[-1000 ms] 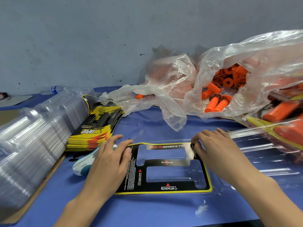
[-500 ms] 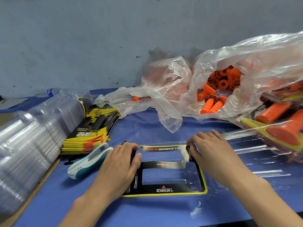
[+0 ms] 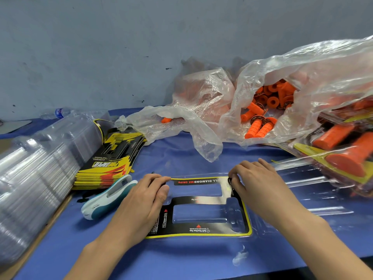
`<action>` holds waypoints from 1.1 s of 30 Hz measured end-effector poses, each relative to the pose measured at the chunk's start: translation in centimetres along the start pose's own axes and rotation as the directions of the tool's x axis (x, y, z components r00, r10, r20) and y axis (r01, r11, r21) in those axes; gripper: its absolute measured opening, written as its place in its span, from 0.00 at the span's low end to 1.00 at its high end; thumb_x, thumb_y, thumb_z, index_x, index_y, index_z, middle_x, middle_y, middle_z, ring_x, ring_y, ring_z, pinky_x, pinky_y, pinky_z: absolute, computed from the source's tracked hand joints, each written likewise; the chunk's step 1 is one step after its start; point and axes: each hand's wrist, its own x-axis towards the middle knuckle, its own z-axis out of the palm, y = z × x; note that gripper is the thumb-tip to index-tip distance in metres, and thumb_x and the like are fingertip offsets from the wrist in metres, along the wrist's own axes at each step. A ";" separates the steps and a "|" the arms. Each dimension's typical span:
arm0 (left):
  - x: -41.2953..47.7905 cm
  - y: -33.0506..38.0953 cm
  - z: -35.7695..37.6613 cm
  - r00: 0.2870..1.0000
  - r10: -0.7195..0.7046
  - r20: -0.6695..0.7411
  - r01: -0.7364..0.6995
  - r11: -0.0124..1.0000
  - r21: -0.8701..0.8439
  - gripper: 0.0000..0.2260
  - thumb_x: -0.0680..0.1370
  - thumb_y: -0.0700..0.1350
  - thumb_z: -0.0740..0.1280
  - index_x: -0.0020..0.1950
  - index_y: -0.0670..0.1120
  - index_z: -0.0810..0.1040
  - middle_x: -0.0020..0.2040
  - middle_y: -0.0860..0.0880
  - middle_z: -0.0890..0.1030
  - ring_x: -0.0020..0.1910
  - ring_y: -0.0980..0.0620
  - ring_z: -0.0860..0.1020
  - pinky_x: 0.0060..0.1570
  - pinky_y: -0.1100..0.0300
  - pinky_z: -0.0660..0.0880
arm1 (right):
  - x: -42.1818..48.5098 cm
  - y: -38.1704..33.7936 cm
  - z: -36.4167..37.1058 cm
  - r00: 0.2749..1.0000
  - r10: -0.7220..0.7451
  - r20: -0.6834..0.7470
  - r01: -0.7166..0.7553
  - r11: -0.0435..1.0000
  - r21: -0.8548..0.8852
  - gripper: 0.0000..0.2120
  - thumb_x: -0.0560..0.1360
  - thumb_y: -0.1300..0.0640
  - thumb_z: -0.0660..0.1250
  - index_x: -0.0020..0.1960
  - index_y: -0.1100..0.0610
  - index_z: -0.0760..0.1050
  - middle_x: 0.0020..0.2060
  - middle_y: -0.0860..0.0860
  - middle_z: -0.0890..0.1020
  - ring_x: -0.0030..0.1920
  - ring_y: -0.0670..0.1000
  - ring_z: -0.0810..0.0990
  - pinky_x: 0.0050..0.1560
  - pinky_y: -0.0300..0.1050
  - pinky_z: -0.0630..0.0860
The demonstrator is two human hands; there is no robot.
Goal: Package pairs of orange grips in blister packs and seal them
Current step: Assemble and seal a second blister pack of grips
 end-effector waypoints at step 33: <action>2.1 -1.4 -2.7 0.951 -0.013 -0.309 -0.021 0.994 -0.108 0.17 0.83 0.57 0.52 0.63 0.52 0.74 0.61 0.56 0.71 0.62 0.59 0.71 0.59 0.57 0.70 | 2.0 -0.1 -3.6 0.980 0.027 -0.196 0.040 0.943 0.330 0.12 0.80 0.53 0.58 0.59 0.51 0.77 0.56 0.48 0.81 0.56 0.53 0.76 0.58 0.50 0.70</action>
